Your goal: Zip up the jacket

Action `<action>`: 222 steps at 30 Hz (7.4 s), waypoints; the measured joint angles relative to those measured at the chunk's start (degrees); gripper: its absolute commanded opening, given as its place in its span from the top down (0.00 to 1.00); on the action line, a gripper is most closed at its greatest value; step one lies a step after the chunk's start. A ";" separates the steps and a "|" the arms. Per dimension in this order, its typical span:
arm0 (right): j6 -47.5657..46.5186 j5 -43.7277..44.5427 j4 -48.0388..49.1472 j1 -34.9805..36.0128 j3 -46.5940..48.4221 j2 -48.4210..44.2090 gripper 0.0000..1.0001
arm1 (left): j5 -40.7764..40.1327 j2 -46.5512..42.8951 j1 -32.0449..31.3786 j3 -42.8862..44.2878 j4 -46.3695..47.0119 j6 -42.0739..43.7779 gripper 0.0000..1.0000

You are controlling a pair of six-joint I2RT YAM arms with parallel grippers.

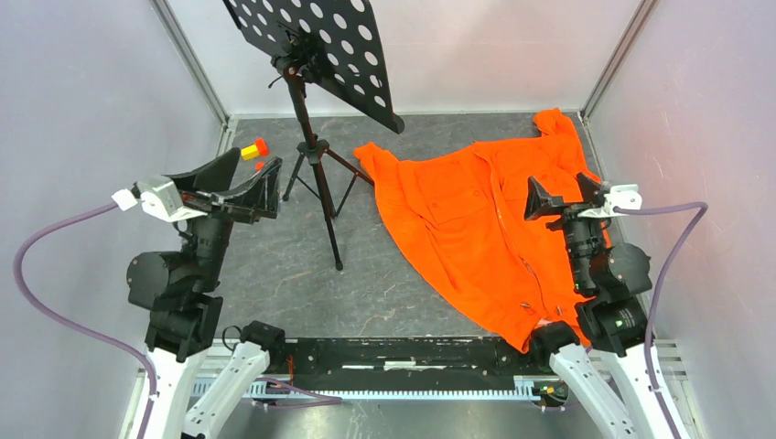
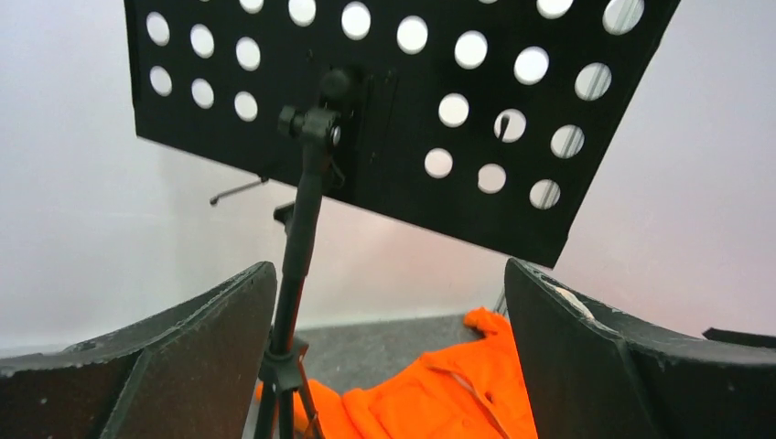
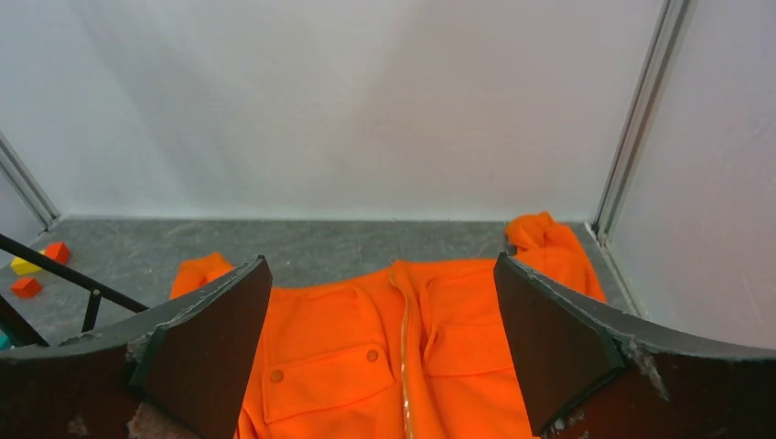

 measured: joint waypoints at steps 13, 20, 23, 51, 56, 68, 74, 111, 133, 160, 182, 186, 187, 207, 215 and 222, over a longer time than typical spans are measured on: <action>4.79 -3.72 -6.05 0.00 -3.48 12.72 0.01 | 13.94 2.62 0.09 -7.93 -5.01 -6.08 0.00; 7.19 -6.60 -5.99 -0.20 -6.86 23.41 0.01 | 24.17 8.70 -3.93 -17.03 -2.36 -8.24 0.01; 8.92 -9.88 -3.69 -2.10 -8.48 27.41 0.12 | 23.21 11.19 -11.93 -20.37 -1.62 -8.15 0.01; 11.43 -32.81 6.80 -14.29 16.50 74.77 0.53 | -5.25 64.92 -40.65 -6.62 14.75 -7.52 0.19; 7.96 -30.08 2.95 -14.71 20.17 79.32 0.53 | -10.40 74.47 -40.79 3.93 10.69 -7.96 0.19; 5.49 -26.69 1.33 -17.68 20.74 81.48 0.49 | -22.10 90.51 -40.13 23.58 -3.52 -8.22 0.09; 5.44 -26.38 1.29 -17.64 23.50 84.76 0.49 | -22.43 95.62 -37.92 29.92 -9.60 -8.83 0.11; -0.68 -19.10 -11.85 -20.11 40.30 89.74 0.55 | 0.13 102.16 -25.53 48.85 -26.36 -2.86 0.14; 1.18 -27.17 -10.10 -15.78 58.27 105.11 0.61 | 12.57 101.92 -25.62 51.52 -28.06 -7.89 0.15; -2.56 -17.55 -15.85 -17.38 67.12 110.53 0.53 | 15.37 101.94 -24.28 54.40 -28.37 -7.93 0.15; 3.13 -23.69 -10.78 -20.72 65.40 112.30 0.72 | 17.38 102.29 -23.50 58.42 -28.50 -10.14 0.15; 4.83 -26.29 -8.81 -21.22 65.40 113.07 0.80 | 18.12 102.79 -23.23 60.41 -28.57 -10.60 0.15; 5.25 -27.02 -8.24 -21.29 65.40 113.24 0.82 | 18.21 102.97 -23.17 61.05 -28.52 -10.62 0.15; 4.09 -50.47 10.32 -21.97 47.74 106.60 1.00 | 25.33 111.06 -17.35 64.81 -10.03 -18.43 0.23; 0.39 -54.21 15.08 -21.94 34.03 93.94 1.00 | 27.58 115.27 -14.75 67.78 1.86 -22.53 0.18; -1.40 -56.65 15.50 -21.94 33.97 91.19 1.00 | 27.76 115.71 -15.21 69.37 6.71 -23.98 0.20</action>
